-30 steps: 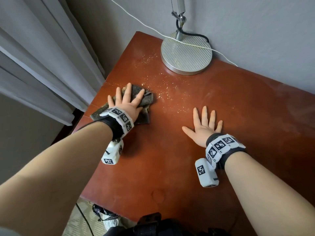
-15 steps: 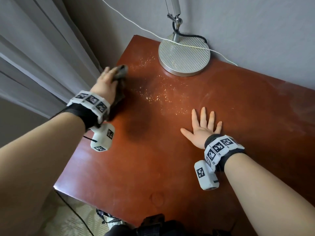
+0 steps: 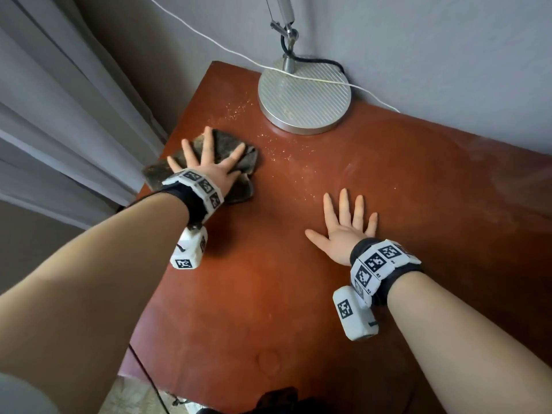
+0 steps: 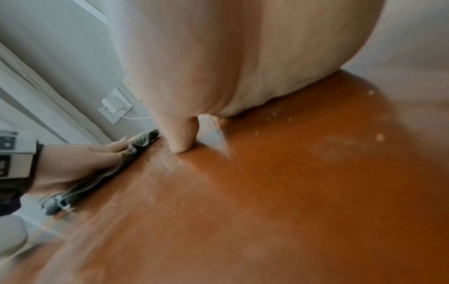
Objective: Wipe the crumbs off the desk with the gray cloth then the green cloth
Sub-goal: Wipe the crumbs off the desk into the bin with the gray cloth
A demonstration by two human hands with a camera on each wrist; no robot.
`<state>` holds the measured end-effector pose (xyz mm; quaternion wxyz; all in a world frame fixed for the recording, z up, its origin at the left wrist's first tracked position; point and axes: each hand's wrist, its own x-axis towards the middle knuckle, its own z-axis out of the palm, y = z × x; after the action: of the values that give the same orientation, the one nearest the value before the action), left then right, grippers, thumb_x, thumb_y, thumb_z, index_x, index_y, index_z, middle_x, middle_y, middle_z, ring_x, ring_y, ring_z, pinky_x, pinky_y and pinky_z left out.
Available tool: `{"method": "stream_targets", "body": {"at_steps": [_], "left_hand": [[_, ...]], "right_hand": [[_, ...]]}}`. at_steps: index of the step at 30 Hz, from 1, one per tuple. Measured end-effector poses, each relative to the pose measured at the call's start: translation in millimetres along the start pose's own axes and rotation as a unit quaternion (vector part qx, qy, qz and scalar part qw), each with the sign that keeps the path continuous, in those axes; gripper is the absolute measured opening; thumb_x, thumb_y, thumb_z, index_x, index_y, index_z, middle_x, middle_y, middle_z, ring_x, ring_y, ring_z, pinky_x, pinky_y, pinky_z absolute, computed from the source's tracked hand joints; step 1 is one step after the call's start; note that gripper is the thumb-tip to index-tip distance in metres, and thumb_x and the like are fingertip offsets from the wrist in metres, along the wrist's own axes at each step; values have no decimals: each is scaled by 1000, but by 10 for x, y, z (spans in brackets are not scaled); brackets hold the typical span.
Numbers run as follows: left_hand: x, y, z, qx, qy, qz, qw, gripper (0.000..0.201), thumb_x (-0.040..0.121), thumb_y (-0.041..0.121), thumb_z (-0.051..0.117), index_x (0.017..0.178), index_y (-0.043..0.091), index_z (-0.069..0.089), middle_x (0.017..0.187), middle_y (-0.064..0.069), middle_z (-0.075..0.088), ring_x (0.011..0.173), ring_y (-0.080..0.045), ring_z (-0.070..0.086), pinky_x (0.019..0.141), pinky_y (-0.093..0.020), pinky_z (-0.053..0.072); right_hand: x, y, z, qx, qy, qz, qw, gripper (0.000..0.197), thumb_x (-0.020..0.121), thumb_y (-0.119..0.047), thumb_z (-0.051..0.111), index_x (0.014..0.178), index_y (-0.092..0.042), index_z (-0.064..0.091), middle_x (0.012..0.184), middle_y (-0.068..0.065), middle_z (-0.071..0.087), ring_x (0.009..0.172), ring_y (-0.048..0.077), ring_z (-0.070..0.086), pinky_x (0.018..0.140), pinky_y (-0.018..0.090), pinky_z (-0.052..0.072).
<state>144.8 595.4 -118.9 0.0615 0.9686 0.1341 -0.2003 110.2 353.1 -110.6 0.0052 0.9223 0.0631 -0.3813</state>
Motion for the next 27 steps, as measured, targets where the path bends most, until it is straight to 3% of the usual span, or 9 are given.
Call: {"method": "stream_targets", "body": {"at_steps": [6,8,11,13,16,17,19,23,27], "left_hand": [[121,-772,-140,-153,36,-76,985,53,98,18,39,145,40,24,158,-2,-4,141,-34,17,116,-34,17],[109,-859,-191,-151,46,-55,986,53,98,12,37,147,29,25,157,-10,6,139,-36,21,114,-39,21],[40,-786,-276,-167,89,15,982,50,98,11,37,146,22,29,154,-15,16,138,-37,24,112,-42,24],[-113,-490,-245,-158,105,122,974,48,97,14,37,144,22,33,153,-15,19,139,-36,25,113,-43,24],[-393,213,-21,-52,-1,287,956,51,99,21,34,147,32,22,158,-6,4,144,-32,11,113,-54,15],[-447,418,57,27,-78,274,958,55,100,25,32,147,40,8,157,3,-9,145,-27,-2,114,-57,7],[-469,708,161,140,-115,252,951,58,100,37,28,143,48,-9,153,12,-24,143,-25,-17,111,-62,-3],[-199,692,166,122,-43,210,969,56,98,48,25,140,54,-12,153,14,-23,142,-31,-17,108,-66,-4],[207,161,-83,25,-14,38,999,51,97,51,26,138,59,-3,154,13,-20,140,-42,-15,108,-67,-2]], "right_hand": [[10,-26,-14,-10,-5,12,1000,77,90,-65,20,143,-31,-25,150,1,-37,139,30,-30,112,55,-12],[2,-31,-11,-12,-5,12,1000,77,90,-65,19,144,-31,-25,150,2,-37,139,31,-30,112,55,-11],[-6,-45,-16,-15,-4,14,1000,77,90,-65,18,144,-30,-24,150,2,-36,140,31,-29,112,55,-11],[-8,-58,-19,-16,-1,16,1000,77,90,-65,18,144,-30,-24,150,2,-36,140,31,-29,113,55,-10],[-2,-63,-3,-12,5,19,1000,78,89,-66,20,144,-31,-23,151,1,-34,140,30,-28,113,55,-10],[-2,-64,6,-10,9,20,1000,78,89,-67,20,145,-32,-22,151,0,-34,140,30,-28,113,55,-10],[2,-65,20,-9,18,20,1000,79,87,-69,20,145,-32,-20,152,-1,-32,141,29,-27,113,54,-9],[2,-53,-4,-3,5,19,1000,79,89,-67,21,145,-32,-22,151,0,-34,140,29,-29,113,54,-11],[9,-38,-27,-7,-10,13,1000,78,90,-65,20,143,-31,-26,149,1,-38,139,30,-31,112,55,-12]]}}
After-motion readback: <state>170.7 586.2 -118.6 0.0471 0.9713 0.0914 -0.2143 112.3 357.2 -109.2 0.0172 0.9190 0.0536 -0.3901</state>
